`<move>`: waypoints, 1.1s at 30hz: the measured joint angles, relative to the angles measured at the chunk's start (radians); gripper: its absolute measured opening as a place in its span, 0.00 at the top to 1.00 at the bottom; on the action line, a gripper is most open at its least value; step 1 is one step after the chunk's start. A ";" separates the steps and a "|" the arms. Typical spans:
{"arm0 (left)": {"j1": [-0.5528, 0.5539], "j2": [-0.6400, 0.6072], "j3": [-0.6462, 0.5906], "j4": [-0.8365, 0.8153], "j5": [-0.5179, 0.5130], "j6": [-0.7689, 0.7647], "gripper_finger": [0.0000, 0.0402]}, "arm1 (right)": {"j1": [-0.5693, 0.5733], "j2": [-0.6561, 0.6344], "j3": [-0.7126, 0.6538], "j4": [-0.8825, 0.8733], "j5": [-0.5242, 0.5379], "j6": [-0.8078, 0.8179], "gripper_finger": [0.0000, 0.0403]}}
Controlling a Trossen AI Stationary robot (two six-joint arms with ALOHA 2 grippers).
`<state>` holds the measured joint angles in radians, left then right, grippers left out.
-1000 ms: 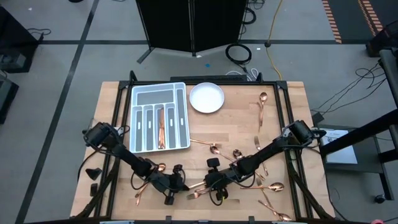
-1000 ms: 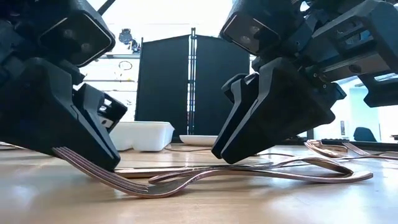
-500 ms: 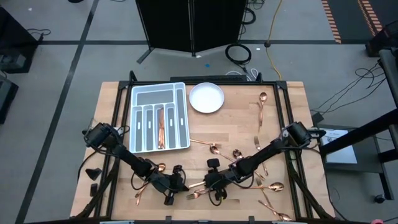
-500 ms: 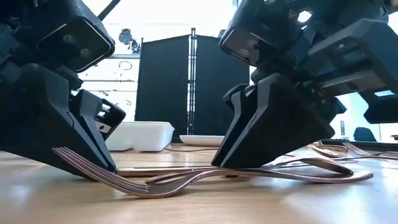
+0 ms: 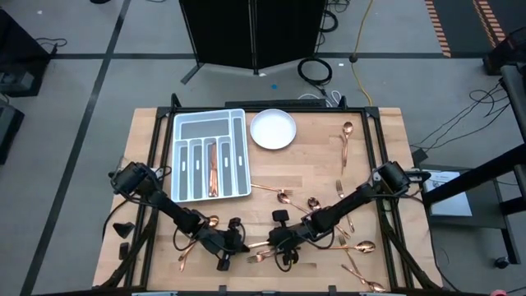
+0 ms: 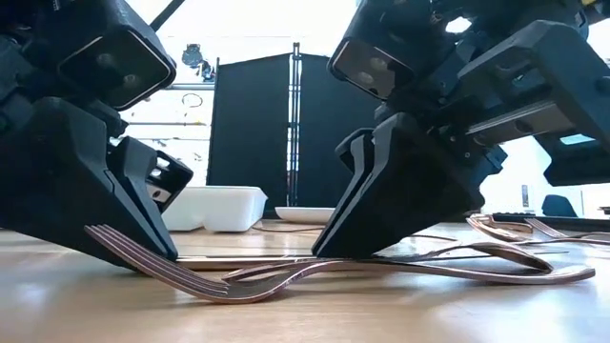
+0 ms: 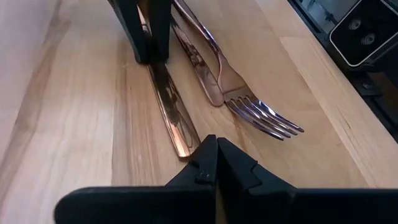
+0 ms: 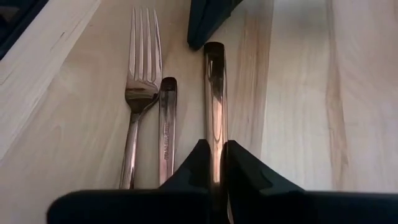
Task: Sort silverware
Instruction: Put the knife on the silverware tray
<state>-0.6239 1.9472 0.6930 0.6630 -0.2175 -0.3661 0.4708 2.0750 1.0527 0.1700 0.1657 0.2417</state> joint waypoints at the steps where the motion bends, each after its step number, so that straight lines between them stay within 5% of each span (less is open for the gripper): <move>1: 0.000 0.000 0.000 0.007 -0.002 0.009 0.97 | -0.001 0.000 0.000 0.002 -0.001 0.000 0.96; 20: 0.016 -0.046 0.001 0.032 -0.162 0.083 0.69 | -0.056 0.008 0.018 0.119 -0.011 -0.128 0.97; 33: 0.056 -0.040 0.001 -0.089 -0.151 -0.100 0.51 | -0.083 0.011 0.046 0.133 -0.010 -0.179 0.98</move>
<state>-0.5676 1.9068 0.6941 0.5741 -0.3687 -0.4656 0.3879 2.0861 1.0988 0.3031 0.1558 0.0628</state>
